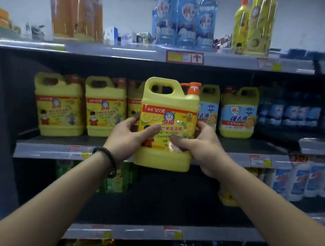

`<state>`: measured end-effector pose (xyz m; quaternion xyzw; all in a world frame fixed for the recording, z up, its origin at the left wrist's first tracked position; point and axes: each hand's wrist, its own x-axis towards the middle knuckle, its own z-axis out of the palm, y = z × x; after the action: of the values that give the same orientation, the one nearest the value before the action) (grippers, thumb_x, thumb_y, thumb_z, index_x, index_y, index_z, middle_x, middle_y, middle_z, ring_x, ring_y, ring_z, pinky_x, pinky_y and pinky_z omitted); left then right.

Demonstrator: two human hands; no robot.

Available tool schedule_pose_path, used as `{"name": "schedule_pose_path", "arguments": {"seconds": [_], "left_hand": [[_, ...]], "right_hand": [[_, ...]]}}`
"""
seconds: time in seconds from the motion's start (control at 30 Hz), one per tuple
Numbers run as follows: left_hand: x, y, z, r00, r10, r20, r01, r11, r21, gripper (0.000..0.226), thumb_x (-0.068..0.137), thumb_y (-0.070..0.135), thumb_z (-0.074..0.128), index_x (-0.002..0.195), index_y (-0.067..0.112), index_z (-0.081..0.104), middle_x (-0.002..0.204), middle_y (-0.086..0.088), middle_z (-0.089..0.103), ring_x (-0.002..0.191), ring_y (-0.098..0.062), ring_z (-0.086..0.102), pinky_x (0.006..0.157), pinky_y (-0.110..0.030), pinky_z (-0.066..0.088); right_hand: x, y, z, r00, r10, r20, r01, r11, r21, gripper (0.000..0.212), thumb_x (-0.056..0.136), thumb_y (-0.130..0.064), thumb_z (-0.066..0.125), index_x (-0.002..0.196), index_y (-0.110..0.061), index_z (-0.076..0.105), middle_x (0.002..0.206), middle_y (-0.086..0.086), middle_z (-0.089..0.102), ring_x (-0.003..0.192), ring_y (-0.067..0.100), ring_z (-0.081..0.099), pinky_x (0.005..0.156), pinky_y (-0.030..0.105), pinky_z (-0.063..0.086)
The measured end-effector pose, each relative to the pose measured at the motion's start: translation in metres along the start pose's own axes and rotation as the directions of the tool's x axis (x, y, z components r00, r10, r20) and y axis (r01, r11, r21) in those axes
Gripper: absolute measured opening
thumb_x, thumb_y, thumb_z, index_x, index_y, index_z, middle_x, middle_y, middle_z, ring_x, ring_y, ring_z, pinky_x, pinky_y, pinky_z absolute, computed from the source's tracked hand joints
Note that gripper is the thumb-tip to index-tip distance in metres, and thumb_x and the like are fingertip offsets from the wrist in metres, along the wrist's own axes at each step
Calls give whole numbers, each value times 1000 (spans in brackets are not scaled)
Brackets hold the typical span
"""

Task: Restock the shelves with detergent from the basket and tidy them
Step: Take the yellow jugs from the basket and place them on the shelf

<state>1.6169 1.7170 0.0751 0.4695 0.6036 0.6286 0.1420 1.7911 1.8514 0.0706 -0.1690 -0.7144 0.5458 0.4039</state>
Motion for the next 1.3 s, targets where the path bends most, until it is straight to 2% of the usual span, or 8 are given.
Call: {"name": "schedule_pose_path", "arguments": {"seconds": [0.2, 0.37, 0.47, 0.6, 0.8, 1.0, 1.17, 1.3], "left_hand": [[71, -18, -24, 997, 24, -71, -15, 992, 125, 57, 86, 54, 80, 136, 31, 65, 127, 7, 75, 111, -16, 72, 95, -42, 62], [100, -24, -33, 985, 148, -94, -135, 983, 127, 43, 99, 38, 69, 140, 31, 60, 113, 23, 68, 103, 2, 64, 81, -22, 52], [108, -47, -36, 979, 172, -109, -151, 972, 183, 47, 97, 33, 74, 141, 31, 59, 117, 21, 71, 110, -6, 69, 94, -31, 57], [109, -69, -30, 896, 336, -292, -209, 897, 389, 68, 88, 31, 84, 148, 29, 53, 121, 23, 61, 110, 2, 58, 83, -3, 42], [116, -95, -26, 827, 438, -353, -176, 798, 576, 70, 83, 32, 89, 141, 17, 53, 132, -3, 58, 120, -22, 56, 101, -41, 52], [124, -102, -25, 821, 428, -379, -77, 739, 669, 55, 90, 7, 78, 142, 14, 62, 128, -12, 62, 116, -31, 61, 102, -41, 52], [120, -100, -24, 814, 470, -341, -103, 695, 711, 47, 96, 12, 67, 143, 9, 62, 121, -15, 65, 107, -31, 63, 95, -40, 53], [113, -96, -26, 766, 557, -321, -217, 693, 687, 23, 94, 7, 64, 116, 10, 70, 108, -11, 65, 97, -27, 62, 87, -44, 55]], "right_hand": [[79, 3, 26, 999, 5, -43, -5, 1000, 18, 59, 73, -12, 97, 121, -24, 66, 107, -4, 81, 99, 18, 79, 89, 46, 66], [125, 17, 41, 996, -91, -21, 92, 991, 94, 63, 80, -6, 92, 133, -22, 61, 115, -1, 78, 101, 14, 78, 86, 42, 67], [138, 40, 45, 996, -92, 17, 93, 996, -5, 68, 83, -9, 90, 141, -24, 55, 122, -1, 75, 113, 18, 74, 95, 45, 64], [150, 61, 48, 990, -134, 48, 140, 974, -178, 67, 85, -19, 90, 140, -33, 55, 125, -10, 75, 118, 12, 71, 104, 51, 59], [164, 62, 53, 988, -151, 30, 150, 899, -411, 67, 84, -31, 90, 141, -28, 55, 126, -9, 71, 115, 12, 67, 103, 46, 58], [179, 71, 67, 986, -159, -52, 103, 823, -559, 53, 89, -29, 86, 133, -16, 59, 128, 2, 70, 105, 11, 60, 87, 28, 46], [179, 68, 65, 991, -133, -31, 84, 774, -628, 52, 91, -34, 83, 134, -17, 59, 129, 4, 70, 115, 21, 67, 90, 33, 51], [156, 61, 59, 993, -120, -16, 75, 718, -692, 42, 96, -35, 76, 130, -17, 59, 123, 5, 71, 110, 23, 68, 91, 40, 58]]}}
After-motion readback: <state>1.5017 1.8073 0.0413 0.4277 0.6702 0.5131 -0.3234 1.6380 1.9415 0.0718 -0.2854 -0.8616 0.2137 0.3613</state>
